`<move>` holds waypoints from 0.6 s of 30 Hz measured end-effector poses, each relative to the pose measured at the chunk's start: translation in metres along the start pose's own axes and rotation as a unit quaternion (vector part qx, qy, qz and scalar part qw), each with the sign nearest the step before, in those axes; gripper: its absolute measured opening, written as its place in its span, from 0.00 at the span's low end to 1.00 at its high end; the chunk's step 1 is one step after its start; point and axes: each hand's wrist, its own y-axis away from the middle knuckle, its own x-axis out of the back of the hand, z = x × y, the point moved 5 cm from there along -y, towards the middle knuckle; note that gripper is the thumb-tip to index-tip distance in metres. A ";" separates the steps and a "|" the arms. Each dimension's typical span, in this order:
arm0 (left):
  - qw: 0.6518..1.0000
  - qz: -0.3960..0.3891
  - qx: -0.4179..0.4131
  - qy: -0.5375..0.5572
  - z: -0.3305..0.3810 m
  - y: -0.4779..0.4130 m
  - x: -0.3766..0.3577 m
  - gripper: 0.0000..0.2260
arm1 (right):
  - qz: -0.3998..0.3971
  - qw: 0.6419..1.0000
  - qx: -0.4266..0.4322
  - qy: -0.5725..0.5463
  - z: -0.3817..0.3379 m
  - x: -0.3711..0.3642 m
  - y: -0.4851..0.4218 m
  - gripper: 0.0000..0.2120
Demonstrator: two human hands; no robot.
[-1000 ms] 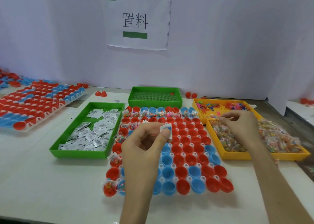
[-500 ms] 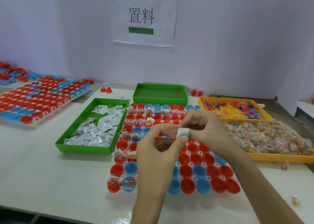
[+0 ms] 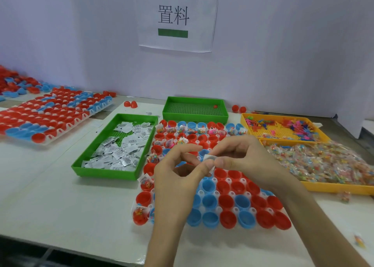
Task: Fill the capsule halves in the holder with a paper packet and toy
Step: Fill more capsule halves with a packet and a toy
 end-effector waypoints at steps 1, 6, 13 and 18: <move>1.000 -0.004 0.005 0.017 -0.001 -0.001 0.000 0.09 | -0.002 1.000 0.000 -0.006 0.000 -0.001 0.000 0.06; 1.000 0.008 -0.009 0.015 0.001 -0.002 0.004 0.07 | -0.005 1.000 0.008 0.009 0.002 -0.010 -0.001 0.07; 0.998 0.056 -0.014 0.006 0.004 -0.003 0.015 0.06 | -0.036 0.998 0.007 0.044 -0.009 -0.021 -0.016 0.07; 0.994 0.112 0.018 -0.005 0.005 -0.005 0.036 0.03 | 0.085 0.962 0.022 0.258 -0.011 0.004 -0.061 0.06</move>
